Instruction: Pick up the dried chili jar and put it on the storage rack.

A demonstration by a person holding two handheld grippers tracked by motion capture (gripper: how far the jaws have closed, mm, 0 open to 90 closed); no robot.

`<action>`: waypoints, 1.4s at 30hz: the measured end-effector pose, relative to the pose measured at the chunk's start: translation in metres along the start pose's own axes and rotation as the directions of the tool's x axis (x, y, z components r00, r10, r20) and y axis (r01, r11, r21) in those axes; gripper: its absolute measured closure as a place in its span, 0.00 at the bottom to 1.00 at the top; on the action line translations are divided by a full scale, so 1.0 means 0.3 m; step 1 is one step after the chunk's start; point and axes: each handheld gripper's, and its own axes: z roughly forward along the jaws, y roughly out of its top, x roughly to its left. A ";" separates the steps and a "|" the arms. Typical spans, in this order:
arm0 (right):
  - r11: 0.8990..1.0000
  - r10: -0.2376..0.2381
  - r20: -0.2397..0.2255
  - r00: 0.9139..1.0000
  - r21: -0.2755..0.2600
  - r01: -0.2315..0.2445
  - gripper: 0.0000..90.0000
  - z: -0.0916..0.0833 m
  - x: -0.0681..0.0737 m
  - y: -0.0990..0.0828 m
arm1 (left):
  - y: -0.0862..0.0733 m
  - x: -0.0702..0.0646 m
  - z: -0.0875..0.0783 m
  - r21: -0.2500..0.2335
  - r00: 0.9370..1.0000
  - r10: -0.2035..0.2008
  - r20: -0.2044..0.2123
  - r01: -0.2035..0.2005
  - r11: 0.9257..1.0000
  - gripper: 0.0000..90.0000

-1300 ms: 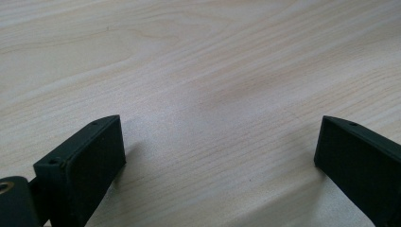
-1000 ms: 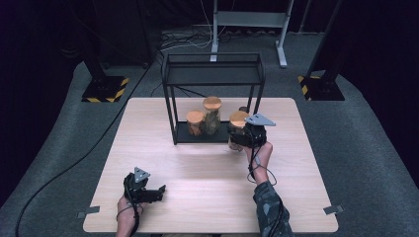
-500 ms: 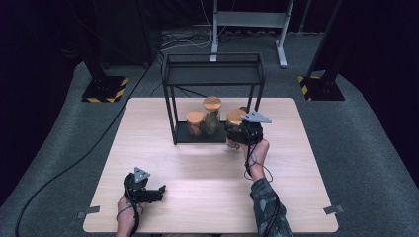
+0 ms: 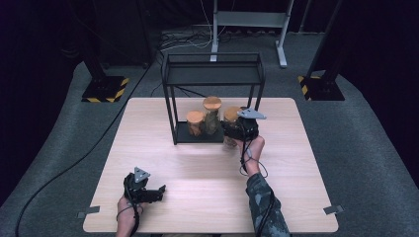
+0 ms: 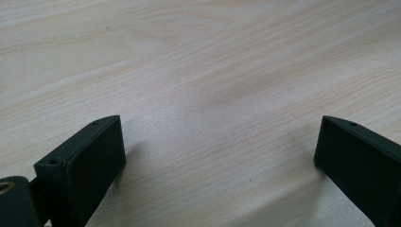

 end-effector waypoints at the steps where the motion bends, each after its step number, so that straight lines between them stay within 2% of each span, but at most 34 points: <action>1: 1.000 0.004 0.002 1.000 0.002 -0.004 0.27 0.005 0.000 0.000 | 0.000 0.000 0.000 0.000 1.000 0.000 0.000 0.000 1.000 0.02; 13: 0.999 0.019 0.030 0.999 0.027 -0.020 0.27 0.070 0.002 -0.014 | 0.000 0.000 0.000 0.000 1.000 0.000 0.002 0.000 1.000 0.03; 22: 0.999 0.038 0.058 0.998 -0.011 -0.038 0.27 0.097 0.006 -0.020 | 0.000 0.000 0.000 0.000 1.000 0.001 0.002 -0.001 1.000 0.03; 42: 0.998 0.053 0.083 0.995 -0.026 -0.051 0.27 0.148 0.016 -0.006 | 0.000 0.000 0.000 -0.001 1.000 0.002 0.001 -0.002 1.000 0.03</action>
